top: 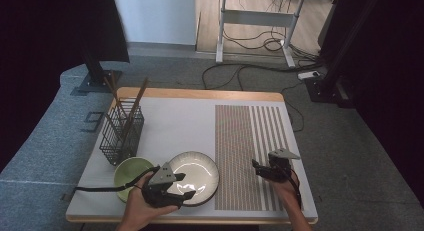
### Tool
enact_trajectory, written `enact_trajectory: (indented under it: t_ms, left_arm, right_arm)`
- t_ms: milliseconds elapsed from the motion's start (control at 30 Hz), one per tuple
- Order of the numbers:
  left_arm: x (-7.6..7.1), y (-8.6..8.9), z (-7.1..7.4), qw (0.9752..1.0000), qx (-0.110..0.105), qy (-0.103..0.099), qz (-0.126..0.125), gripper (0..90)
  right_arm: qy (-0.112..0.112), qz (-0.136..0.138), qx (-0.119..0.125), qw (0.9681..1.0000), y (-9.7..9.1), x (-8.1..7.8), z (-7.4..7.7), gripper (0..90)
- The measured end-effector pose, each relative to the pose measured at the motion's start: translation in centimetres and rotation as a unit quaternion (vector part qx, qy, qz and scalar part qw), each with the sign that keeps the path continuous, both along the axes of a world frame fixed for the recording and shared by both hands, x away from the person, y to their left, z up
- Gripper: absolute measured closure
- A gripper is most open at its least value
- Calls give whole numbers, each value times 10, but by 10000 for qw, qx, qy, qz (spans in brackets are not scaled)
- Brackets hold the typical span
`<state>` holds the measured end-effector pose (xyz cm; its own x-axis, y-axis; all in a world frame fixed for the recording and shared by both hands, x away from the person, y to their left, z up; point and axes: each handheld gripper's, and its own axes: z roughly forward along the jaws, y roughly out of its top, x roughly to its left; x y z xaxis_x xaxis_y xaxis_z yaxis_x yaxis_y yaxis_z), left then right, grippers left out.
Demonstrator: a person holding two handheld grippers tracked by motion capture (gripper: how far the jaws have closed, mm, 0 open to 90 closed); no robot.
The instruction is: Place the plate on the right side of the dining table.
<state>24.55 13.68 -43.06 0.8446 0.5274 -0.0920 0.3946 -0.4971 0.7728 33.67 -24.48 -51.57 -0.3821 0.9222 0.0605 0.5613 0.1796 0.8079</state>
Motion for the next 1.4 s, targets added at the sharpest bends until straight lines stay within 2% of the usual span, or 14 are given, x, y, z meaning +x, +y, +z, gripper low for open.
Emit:
enact_trajectory:
  t_ms: [100,267,467,767,933,1400]
  left_arm:
    - [0,-3,-2,10000,5,-32,4,339]
    - [-1,-7,-6,10000,32,-5,-11,337]
    - [1,-14,-13,9998,168,33,-73,326]
    - [2,-20,-23,9996,233,97,-117,313]
    - [4,-22,-26,9993,341,87,-108,305]
    - [6,-25,-32,9990,415,114,-123,284]
  right_arm:
    - [-33,-30,-88,10000,1,0,0,267]
    - [-53,-56,-79,9999,0,-1,0,269]
    - [-15,-23,-109,9999,1,0,-1,269]
    - [37,3,-159,9999,2,0,-2,269]
    - [44,11,-183,9998,2,0,-2,269]
    - [50,34,-231,9997,3,0,-3,268]
